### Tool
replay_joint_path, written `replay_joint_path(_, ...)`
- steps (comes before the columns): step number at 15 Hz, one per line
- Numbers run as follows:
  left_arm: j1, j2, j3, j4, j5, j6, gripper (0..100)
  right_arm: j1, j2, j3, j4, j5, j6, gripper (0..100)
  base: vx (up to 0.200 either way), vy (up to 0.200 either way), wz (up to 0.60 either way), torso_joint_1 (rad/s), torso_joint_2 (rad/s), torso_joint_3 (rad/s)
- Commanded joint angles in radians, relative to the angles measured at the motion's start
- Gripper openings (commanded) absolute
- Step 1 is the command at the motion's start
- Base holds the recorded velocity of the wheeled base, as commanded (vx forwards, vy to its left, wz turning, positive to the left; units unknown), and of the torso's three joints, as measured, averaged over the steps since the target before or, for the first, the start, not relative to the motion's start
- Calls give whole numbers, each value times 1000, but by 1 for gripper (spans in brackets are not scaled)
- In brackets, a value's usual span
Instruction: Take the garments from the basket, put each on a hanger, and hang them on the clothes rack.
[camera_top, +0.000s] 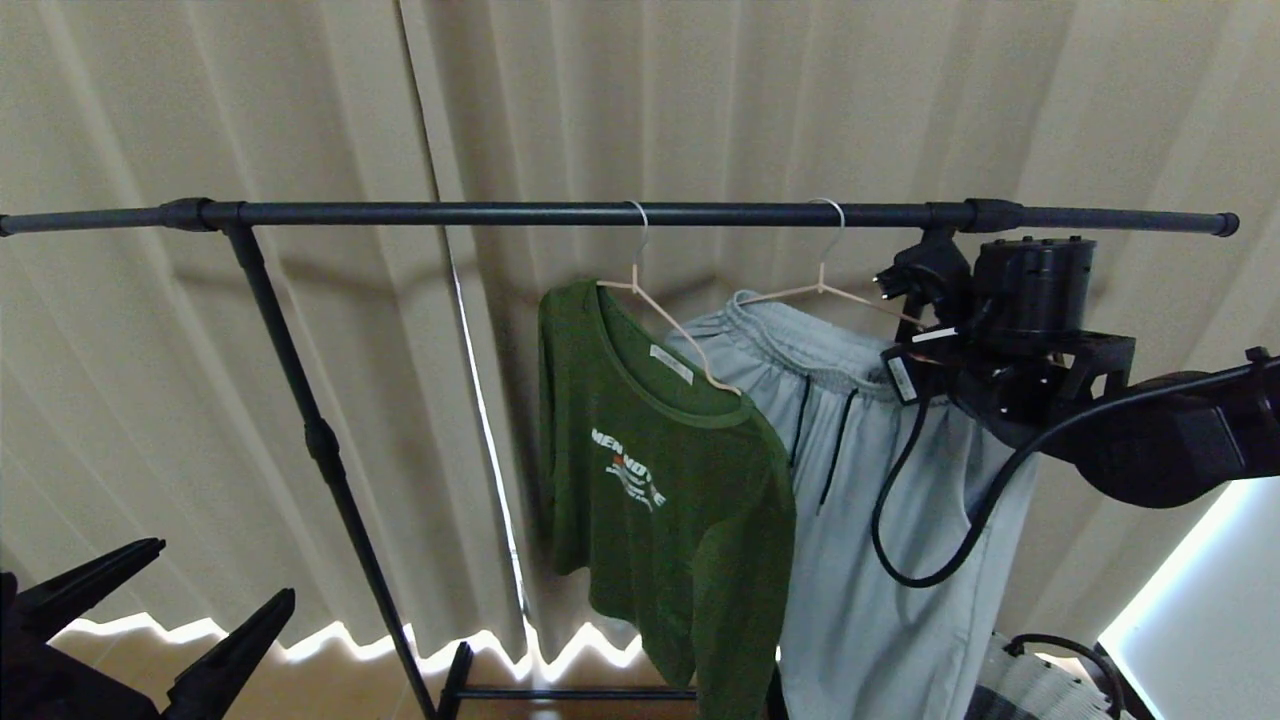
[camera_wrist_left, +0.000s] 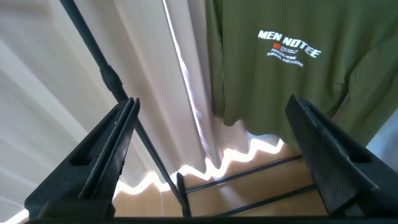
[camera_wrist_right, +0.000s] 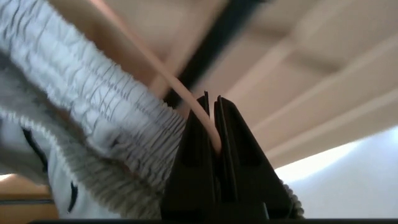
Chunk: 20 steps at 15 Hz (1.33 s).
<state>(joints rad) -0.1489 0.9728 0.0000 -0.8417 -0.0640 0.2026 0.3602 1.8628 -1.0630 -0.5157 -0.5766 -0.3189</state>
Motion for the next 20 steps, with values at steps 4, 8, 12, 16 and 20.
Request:
replay_joint_path(4,0,-5,0,-2,0,3,100,26,27,9,-83,30,6,100,0,0,0,0,0,0)
replay_joint_path(8,0,-6,0,-2,0,3,100,26,24,109,-277,207,21,100,0,0,0,0,0,0)
replay_joint_path(12,0,-9,0,-2,0,3,100,19,12,228,-521,379,47,100,0,0,0,0,0,0)
replay_joint_path(16,0,-82,0,-2,0,6,100,-3,-132,359,-629,397,90,100,0,0,0,0,0,0)
replay_joint_path(20,38,-232,0,41,24,6,100,-55,-323,498,-624,399,90,100,0,0,0,0,0,0)
